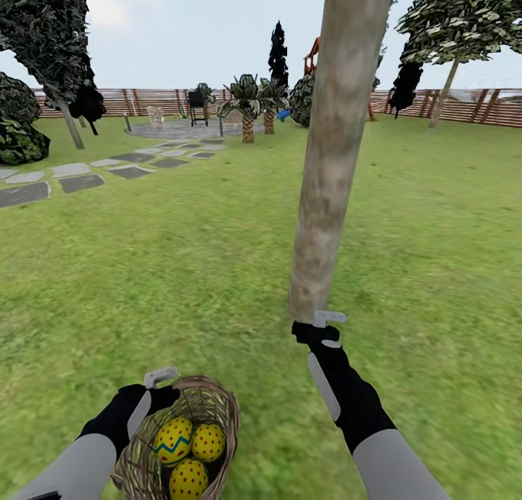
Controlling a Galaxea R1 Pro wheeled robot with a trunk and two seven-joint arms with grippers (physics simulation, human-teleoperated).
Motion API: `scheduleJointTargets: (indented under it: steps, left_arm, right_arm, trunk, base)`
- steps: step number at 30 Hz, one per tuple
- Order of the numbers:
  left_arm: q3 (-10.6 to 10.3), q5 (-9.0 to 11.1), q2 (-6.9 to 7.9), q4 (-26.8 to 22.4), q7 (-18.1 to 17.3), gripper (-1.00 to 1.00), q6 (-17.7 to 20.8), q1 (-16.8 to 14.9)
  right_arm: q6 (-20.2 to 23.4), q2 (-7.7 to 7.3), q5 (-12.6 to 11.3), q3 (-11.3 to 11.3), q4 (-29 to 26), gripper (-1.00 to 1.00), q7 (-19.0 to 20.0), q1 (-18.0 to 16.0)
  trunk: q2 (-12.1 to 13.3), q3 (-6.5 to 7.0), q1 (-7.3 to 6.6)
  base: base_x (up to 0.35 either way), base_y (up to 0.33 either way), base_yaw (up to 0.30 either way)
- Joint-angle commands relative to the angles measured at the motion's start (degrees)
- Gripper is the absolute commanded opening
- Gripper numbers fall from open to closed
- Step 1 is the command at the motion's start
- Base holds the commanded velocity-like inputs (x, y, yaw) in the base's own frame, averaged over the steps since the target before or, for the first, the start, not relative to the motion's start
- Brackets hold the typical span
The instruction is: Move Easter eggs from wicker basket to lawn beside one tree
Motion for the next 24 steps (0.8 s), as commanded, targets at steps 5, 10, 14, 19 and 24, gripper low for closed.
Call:
scheduleJointTargets:
  steps: [5,10,14,19,24]
  left_arm:
    - [0.19,0.10,-0.07,-0.09,0.12,1.00,0.18,0.02]
    - [0.19,0.10,-0.07,-0.09,0.14,1.00,0.08,0.03]
    - [0.19,0.10,-0.08,-0.09,0.15,1.00,0.02,0.03]
    - [0.19,0.10,-0.14,-0.09,0.15,1.00,0.00,0.05]
    - [0.19,0.10,-0.16,-0.09,0.15,1.00,0.00,0.09]
  right_arm:
    - [0.16,0.03,-0.57,0.21,-0.06,1.00,-0.52,-0.02]
    - [0.11,0.00,-0.56,1.52,-0.05,1.00,-0.52,-0.04]
    - [0.08,-0.02,-0.57,2.21,-0.09,1.00,-0.52,-0.04]
    - [0.07,-0.03,-0.57,2.48,-0.05,1.00,-0.52,-0.02]
    - [0.13,-0.03,-0.57,2.59,-0.03,1.00,-0.52,-0.03]
  trunk:
    - [-2.05,-0.95,1.10]
    - [-4.05,-1.85,2.20]
    - [-5.66,-2.57,3.08]
    - [-7.66,-3.47,4.18]
    - [-9.67,-4.36,5.27]
  base:
    - [0.000,0.000,0.000]
    - [0.000,0.000,0.000]
    - [0.000,0.000,0.000]
    - [0.000,0.000,0.000]
    - [0.000,0.000,0.000]
